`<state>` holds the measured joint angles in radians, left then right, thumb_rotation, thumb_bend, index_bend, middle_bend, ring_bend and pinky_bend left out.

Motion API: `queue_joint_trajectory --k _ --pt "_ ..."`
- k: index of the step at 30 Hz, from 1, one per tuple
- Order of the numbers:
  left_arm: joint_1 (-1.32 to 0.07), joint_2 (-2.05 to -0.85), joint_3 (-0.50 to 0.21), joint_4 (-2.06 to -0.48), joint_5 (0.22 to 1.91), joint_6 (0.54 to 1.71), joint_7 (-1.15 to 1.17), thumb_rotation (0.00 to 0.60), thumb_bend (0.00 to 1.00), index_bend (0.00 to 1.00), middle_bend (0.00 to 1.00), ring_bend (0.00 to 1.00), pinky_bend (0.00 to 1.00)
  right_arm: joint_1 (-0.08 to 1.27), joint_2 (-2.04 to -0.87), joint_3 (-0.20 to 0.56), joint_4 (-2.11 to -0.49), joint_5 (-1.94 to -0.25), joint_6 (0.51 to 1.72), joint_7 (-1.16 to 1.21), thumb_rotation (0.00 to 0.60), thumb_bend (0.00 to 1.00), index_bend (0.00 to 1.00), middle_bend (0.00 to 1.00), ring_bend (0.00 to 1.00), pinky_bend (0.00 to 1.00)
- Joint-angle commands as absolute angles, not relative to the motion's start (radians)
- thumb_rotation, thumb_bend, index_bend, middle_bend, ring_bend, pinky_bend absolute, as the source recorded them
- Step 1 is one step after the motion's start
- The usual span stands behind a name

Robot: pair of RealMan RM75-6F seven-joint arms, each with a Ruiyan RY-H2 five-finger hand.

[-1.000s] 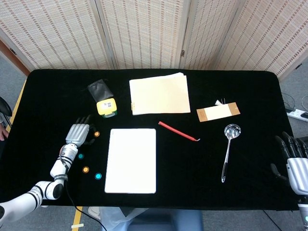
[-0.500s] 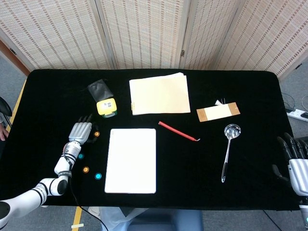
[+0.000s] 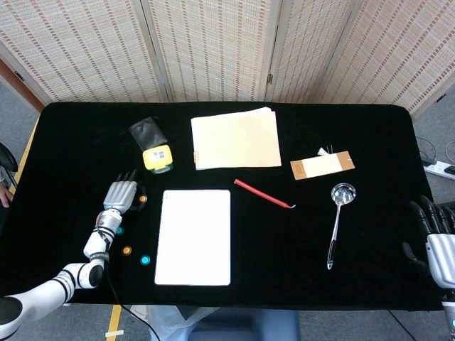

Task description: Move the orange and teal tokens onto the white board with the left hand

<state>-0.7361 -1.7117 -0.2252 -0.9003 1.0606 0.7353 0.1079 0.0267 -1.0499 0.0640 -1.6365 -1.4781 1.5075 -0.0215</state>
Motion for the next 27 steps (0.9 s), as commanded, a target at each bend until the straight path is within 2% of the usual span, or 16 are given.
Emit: queue_joint_trajectory --k 1,7,18,24,27 --pt "-0.735 -1.715 -0.223 -0.896 1.068 0.740 0.101 0.600 0.42 0.53 0.00 0.00 0.00 0.027 -1.050 0.064 -1.637 -1.478 1.507 -0.022 0.600 0.40 0.00 0.00 0.04 0.00" --pt "-0.715 -1.679 -0.217 -0.951 1.103 0.783 0.071 0.600 0.45 0.54 0.01 0.00 0.00 0.029 -1.051 0.065 -1.639 -1.481 1.505 -0.023 0.600 0.40 0.00 0.00 0.04 0.00" --pt "-0.661 -1.551 -0.178 -1.246 1.229 0.924 0.052 0.600 0.45 0.54 0.01 0.00 0.00 0.031 -1.056 0.061 -1.634 -1.494 1.506 -0.017 0.600 0.40 0.00 0.00 0.05 0.00" --pt "-0.663 -1.531 -0.150 -1.364 1.286 0.960 0.103 0.600 0.45 0.55 0.01 0.00 0.00 0.024 -1.055 0.060 -1.630 -1.493 1.515 -0.007 0.600 0.40 0.00 0.00 0.04 0.00" --pt "-0.675 -1.546 -0.143 -1.375 1.293 0.953 0.129 0.600 0.45 0.55 0.01 0.00 0.00 0.022 -1.058 0.058 -1.624 -1.495 1.517 0.000 0.600 0.40 0.00 0.00 0.04 0.00"
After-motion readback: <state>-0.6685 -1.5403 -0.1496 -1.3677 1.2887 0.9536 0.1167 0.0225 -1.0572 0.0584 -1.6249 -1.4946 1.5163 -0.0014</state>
